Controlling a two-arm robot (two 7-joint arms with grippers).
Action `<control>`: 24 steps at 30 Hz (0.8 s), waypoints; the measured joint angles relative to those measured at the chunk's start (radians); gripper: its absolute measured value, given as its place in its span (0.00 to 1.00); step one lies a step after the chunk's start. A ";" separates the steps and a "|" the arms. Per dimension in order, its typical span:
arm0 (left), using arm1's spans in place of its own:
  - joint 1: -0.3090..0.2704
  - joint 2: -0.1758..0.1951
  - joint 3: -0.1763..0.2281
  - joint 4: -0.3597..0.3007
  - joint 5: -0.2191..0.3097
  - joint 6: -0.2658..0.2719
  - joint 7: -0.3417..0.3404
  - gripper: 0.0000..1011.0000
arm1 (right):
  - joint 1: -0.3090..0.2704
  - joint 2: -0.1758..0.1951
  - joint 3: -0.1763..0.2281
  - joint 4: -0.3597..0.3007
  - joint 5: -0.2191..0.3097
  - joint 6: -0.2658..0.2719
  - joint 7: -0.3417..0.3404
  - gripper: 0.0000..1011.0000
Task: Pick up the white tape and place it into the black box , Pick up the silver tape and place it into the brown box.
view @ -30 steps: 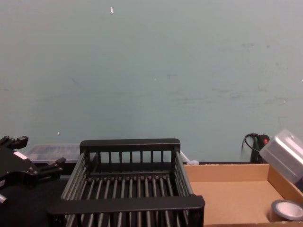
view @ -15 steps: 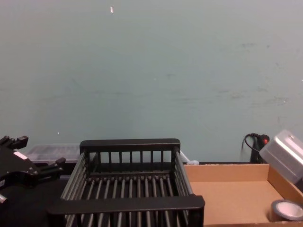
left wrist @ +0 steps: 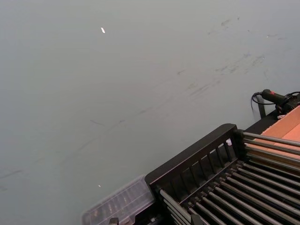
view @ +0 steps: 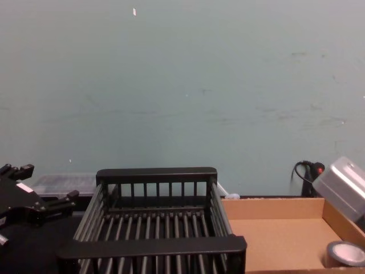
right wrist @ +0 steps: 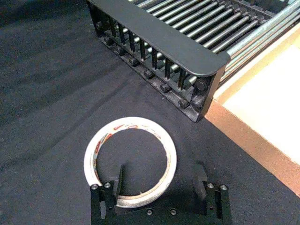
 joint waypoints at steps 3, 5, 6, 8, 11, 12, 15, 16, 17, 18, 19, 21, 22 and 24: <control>0.000 0.000 0.000 0.000 0.000 0.000 0.000 0.99 | 0.000 0.000 0.000 0.000 0.000 0.000 0.000 0.90; 0.000 0.000 0.000 0.000 0.000 0.000 0.000 0.99 | 0.000 0.000 0.000 0.000 0.000 0.000 0.000 0.84; 0.000 0.000 0.000 0.000 0.000 0.000 0.000 0.99 | 0.000 0.000 0.000 0.000 0.000 0.000 0.000 0.82; 0.000 0.000 0.000 0.000 0.000 0.000 0.000 0.99 | 0.000 0.000 0.000 0.000 0.000 -0.001 0.000 0.79; 0.000 0.000 0.000 0.000 0.000 0.000 0.000 0.99 | 0.000 0.000 0.000 0.000 0.000 -0.001 0.000 0.70; 0.000 0.000 0.000 0.000 0.000 0.000 0.000 0.99 | 0.000 0.000 0.000 0.000 0.000 -0.001 0.000 0.64; 0.000 0.000 0.000 0.000 0.000 0.000 0.000 0.99 | 0.000 0.000 0.000 0.000 0.000 -0.001 0.000 0.55; 0.000 0.000 0.000 0.000 0.000 0.000 0.000 0.99 | 0.000 0.000 0.000 0.000 0.000 -0.001 0.000 0.54; 0.000 0.000 0.000 0.000 0.000 0.000 0.000 0.99 | 0.000 0.000 0.000 0.000 0.000 -0.001 0.000 0.50; 0.000 0.000 0.000 0.000 0.000 0.000 0.000 0.99 | 0.000 0.000 0.000 0.000 0.000 -0.001 0.000 0.45; 0.000 0.000 0.000 0.000 0.000 0.000 0.000 0.99 | 0.000 0.000 0.000 0.000 0.000 -0.001 0.000 0.44; 0.000 0.000 0.000 0.000 0.000 0.000 0.000 0.99 | 0.000 0.000 0.000 0.000 0.000 -0.001 0.000 0.38; 0.000 0.000 0.000 0.000 0.000 0.000 0.000 0.99 | 0.000 0.000 0.000 0.000 0.000 -0.001 0.000 0.35; 0.000 0.000 0.000 0.000 0.000 0.000 0.000 0.99 | 0.000 0.000 0.000 0.000 0.000 -0.001 0.000 0.27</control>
